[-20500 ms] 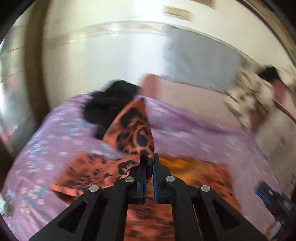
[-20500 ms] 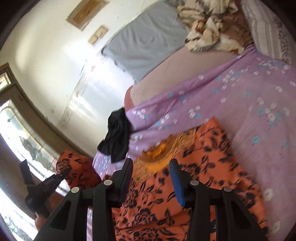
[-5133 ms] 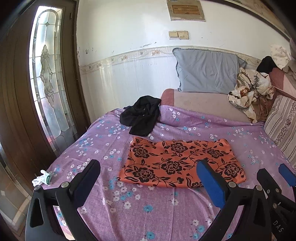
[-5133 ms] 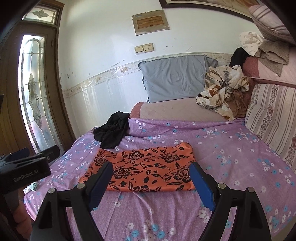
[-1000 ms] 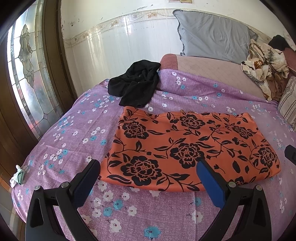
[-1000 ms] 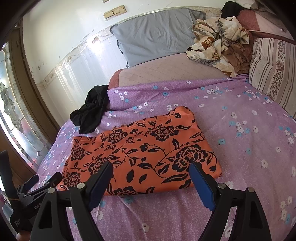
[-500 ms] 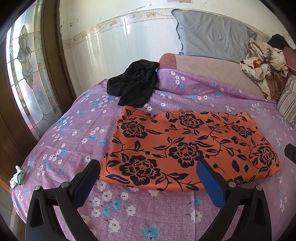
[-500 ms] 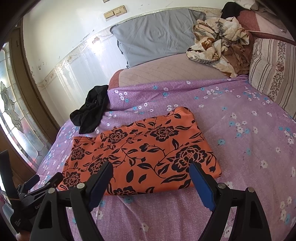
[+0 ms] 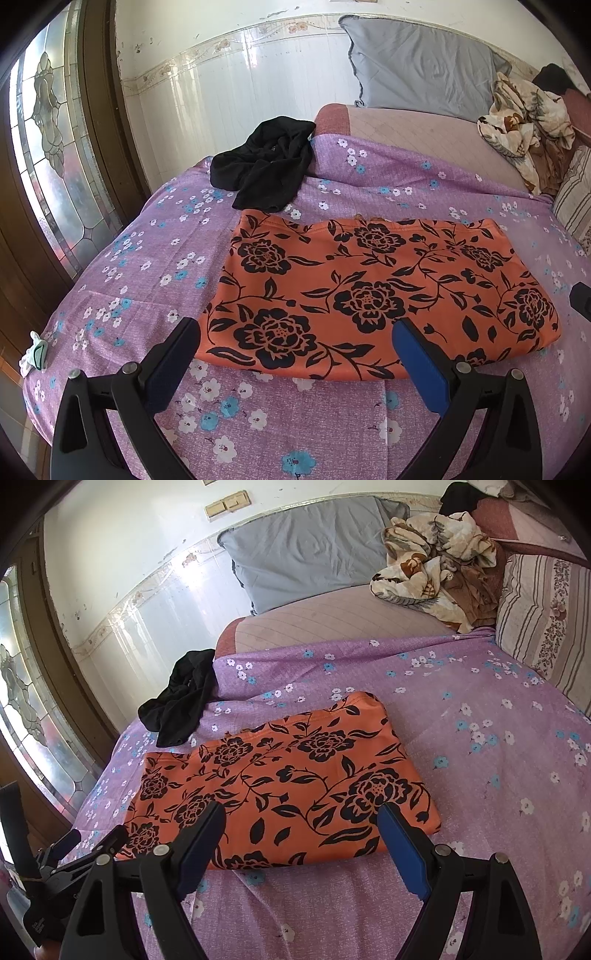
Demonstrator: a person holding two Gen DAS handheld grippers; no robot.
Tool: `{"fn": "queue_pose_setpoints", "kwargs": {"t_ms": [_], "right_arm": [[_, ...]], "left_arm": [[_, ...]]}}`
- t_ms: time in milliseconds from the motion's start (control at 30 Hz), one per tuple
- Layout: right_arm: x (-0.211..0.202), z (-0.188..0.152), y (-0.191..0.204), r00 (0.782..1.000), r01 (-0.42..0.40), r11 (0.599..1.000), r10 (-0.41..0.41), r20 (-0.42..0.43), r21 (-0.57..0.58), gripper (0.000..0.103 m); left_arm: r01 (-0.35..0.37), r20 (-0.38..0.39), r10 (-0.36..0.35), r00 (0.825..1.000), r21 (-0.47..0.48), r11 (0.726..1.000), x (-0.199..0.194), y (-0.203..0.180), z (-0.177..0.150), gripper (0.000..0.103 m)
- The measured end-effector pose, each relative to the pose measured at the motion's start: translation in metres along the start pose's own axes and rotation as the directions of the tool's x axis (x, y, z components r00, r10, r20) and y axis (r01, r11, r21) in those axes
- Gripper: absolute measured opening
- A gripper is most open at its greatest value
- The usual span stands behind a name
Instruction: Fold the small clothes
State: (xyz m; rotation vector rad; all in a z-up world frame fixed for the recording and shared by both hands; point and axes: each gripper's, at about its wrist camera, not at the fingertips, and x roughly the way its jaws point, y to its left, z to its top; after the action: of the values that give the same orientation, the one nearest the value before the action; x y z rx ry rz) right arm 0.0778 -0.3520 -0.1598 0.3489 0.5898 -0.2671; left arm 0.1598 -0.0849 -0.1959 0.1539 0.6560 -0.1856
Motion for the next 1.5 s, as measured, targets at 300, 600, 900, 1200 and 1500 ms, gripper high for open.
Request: {"fn": "queue_pose_setpoints", "kwargs": {"t_ms": [300, 600, 900, 1200, 1500], "right_arm": [[-0.003, 0.000, -0.007, 1.000, 0.015, 1.000, -0.015, 0.004, -0.006, 0.086], [-0.008, 0.003, -0.023, 0.999, 0.033, 0.999, -0.033, 0.012, 0.012, 0.086], [-0.005, 0.002, -0.017, 1.000, 0.022, 1.000, -0.022, 0.001, -0.005, 0.086], [-0.002, -0.002, -0.007, 1.000, 0.021, 0.999, -0.021, -0.005, -0.039, 0.086], [-0.003, -0.003, -0.006, 1.000, 0.023, 0.999, -0.023, -0.004, -0.044, 0.086]], "left_arm": [[-0.002, 0.004, 0.002, 1.000, 0.011, 1.000, 0.001, -0.004, -0.001, 0.103], [-0.007, 0.001, 0.007, 1.000, 0.025, 1.000, 0.002, -0.008, -0.003, 0.103], [0.000, 0.000, 0.000, 1.000, 0.018, 1.000, 0.002, -0.005, -0.002, 0.103], [0.009, 0.007, -0.009, 1.000, 0.010, 1.000, -0.001, -0.003, -0.001, 0.103], [0.004, 0.008, -0.005, 1.000, 0.007, 1.000, -0.002, -0.002, -0.001, 0.103]]}}
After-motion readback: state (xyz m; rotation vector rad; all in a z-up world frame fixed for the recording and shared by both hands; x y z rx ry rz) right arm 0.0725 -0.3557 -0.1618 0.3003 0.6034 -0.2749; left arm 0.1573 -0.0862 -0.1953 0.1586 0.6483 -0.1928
